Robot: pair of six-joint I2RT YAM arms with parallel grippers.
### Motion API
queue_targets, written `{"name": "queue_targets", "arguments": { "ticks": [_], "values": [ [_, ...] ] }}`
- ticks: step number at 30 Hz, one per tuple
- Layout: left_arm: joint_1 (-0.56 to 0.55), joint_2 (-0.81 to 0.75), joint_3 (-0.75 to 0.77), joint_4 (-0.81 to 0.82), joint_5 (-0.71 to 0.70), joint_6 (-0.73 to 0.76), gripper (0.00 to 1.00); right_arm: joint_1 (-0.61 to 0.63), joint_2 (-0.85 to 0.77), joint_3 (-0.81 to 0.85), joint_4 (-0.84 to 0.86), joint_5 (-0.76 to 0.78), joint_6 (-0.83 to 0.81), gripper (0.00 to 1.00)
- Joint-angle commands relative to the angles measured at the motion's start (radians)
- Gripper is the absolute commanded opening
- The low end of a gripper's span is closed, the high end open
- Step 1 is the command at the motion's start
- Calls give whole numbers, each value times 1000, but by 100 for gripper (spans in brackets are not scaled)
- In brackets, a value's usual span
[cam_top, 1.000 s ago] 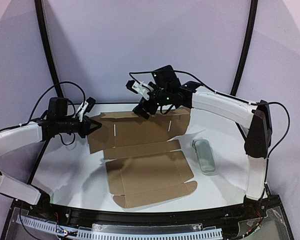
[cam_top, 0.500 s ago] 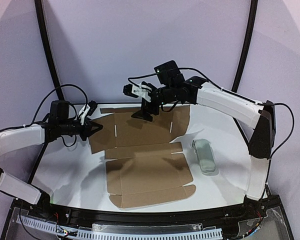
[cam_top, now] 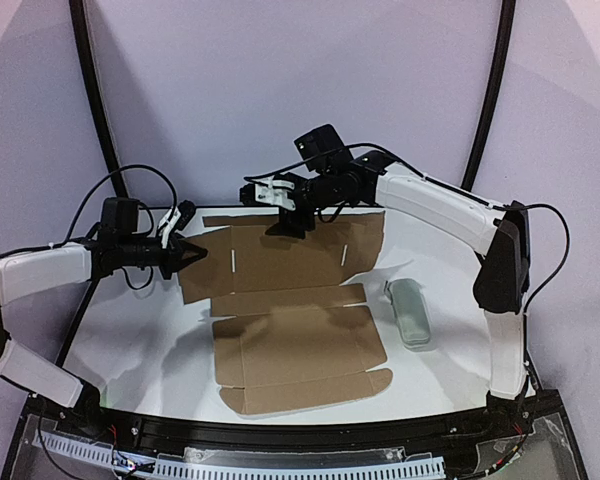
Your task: Fold the paper box
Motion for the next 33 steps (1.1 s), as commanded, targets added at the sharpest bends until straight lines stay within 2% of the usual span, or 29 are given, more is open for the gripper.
{"name": "queue_targets", "arguments": {
  "ticks": [1,3,8,11,14,18,22,25,29,32,33],
  "values": [
    [7,20,22,-40,16,22,1,3,-18,-64,64,15,-66,60],
    [17,32,24,-34,38,14,1,3,-38,-127,117,18,-85,29],
    [78,64,22,25,128,-30,1,7,-54,-191,179,30,-116,5],
    [102,87,33,46,154,-48,1,11,-60,-209,203,43,-128,0],
    [122,122,52,46,160,-61,3,15,-78,-244,251,60,-144,0],
    [161,191,98,74,145,-124,21,21,-109,-315,317,63,-158,0],
    [179,251,161,62,153,-209,27,31,-118,-365,385,108,-174,0],
    [184,278,217,41,182,-256,35,64,-127,-474,601,225,-205,0],
    [184,246,222,44,157,-315,59,86,-111,-571,849,357,-211,0],
    [184,201,217,34,90,-361,68,86,-92,-581,944,430,-210,0],
    [184,188,216,25,57,-386,75,87,-86,-579,966,449,-203,0]
  ]
}}
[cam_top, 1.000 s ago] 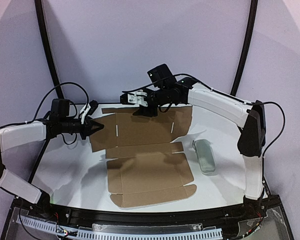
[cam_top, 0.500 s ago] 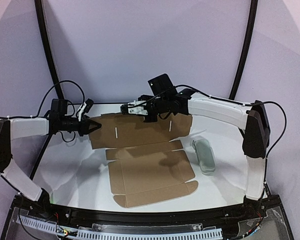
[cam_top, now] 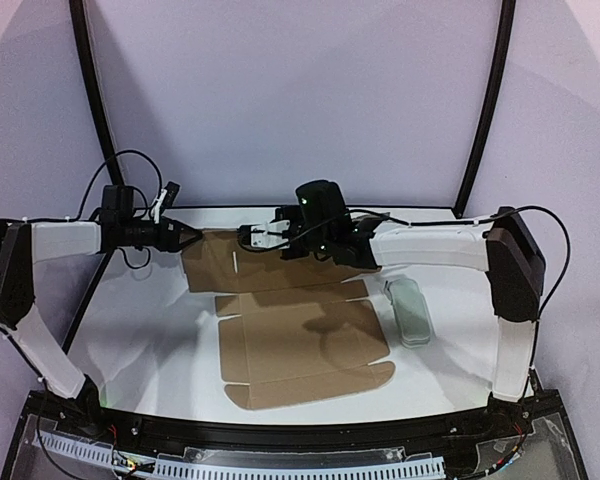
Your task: Fold the paper box
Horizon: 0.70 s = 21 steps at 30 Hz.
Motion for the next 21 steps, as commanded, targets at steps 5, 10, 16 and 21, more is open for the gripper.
{"name": "queue_targets", "arguments": {
  "ticks": [5,10,16,21],
  "values": [
    [4,-245,-31,-99,-161,-170,99,28,71,-78,439,223,-23,0],
    [0,-449,-63,-183,-276,-249,99,47,146,-91,562,313,-73,0],
    [-46,-469,-46,-202,-331,-415,99,65,166,-113,587,309,-84,0],
    [-134,-424,-59,-107,-323,-538,99,71,206,-114,623,345,-120,0]
  ]
}}
